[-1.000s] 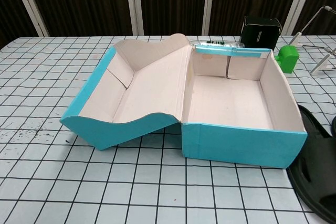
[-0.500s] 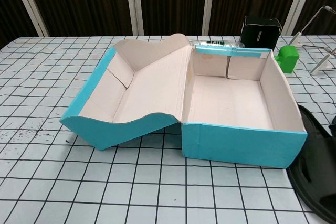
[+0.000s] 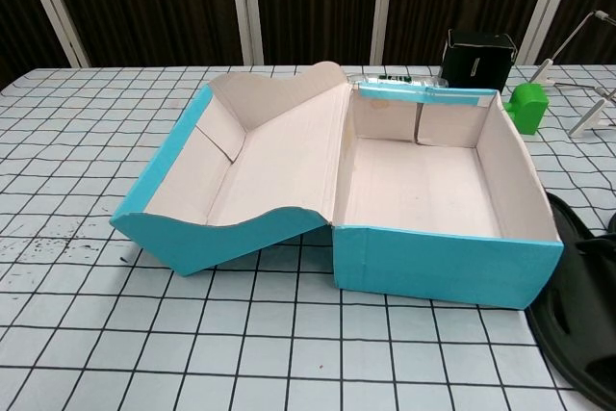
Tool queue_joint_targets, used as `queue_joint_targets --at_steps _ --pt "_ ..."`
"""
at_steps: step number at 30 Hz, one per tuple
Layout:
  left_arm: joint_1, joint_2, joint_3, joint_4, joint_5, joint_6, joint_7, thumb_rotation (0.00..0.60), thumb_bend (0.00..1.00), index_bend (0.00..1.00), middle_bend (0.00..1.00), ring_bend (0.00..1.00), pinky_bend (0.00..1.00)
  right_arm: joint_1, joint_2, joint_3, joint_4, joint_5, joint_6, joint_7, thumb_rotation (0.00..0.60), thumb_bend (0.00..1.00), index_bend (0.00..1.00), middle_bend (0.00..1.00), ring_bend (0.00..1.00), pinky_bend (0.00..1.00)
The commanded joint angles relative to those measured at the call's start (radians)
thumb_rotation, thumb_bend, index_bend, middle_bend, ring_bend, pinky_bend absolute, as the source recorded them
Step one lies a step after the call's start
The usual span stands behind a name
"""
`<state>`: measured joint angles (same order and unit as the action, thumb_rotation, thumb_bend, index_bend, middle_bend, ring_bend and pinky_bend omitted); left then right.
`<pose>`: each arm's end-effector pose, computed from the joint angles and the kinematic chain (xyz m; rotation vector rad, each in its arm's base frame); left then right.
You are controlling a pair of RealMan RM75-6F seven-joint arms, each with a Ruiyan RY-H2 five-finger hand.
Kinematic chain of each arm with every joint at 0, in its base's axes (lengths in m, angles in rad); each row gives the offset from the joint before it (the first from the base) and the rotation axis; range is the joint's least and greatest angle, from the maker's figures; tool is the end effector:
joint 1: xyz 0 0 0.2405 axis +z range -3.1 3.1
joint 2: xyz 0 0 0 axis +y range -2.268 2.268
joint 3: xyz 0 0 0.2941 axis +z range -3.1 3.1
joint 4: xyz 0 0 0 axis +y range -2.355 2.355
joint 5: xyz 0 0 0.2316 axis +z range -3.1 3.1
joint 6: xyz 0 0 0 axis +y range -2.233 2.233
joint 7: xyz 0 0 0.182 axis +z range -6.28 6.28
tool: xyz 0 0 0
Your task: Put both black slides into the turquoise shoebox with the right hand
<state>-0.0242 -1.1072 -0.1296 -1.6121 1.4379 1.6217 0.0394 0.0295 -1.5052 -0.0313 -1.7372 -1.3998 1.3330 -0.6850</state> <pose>-0.3598 0.2163 0.2016 -1.1920 -0.7631 -0.9198 -0.2911 -0.1742 -0.0216 1.6168 -0.9952 0.5956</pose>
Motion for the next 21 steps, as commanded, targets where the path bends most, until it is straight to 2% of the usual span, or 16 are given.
queue_joint_targets --at_steps 1,9,21 --pt "-0.001 -0.001 0.001 0.0 0.001 -0.002 0.003 0.6 0.2 0.1 0.03 0.0 0.08 0.007 -0.003 0.006 0.004 0.008 -0.003 -0.003 0.6 0.31 0.03 0.04 0.09 0.12" --pt "-0.005 -0.005 0.003 -0.001 0.002 -0.006 0.015 0.6 0.2 0.1 0.02 0.0 0.08 0.022 0.002 0.007 0.002 0.026 -0.01 -0.013 0.6 0.31 0.03 0.04 0.09 0.12" --pt "-0.006 -0.006 0.005 -0.005 0.001 -0.01 0.026 0.6 0.2 0.1 0.02 0.0 0.08 0.047 0.045 -0.006 -0.065 0.044 -0.022 -0.073 0.6 0.31 0.04 0.04 0.09 0.1"
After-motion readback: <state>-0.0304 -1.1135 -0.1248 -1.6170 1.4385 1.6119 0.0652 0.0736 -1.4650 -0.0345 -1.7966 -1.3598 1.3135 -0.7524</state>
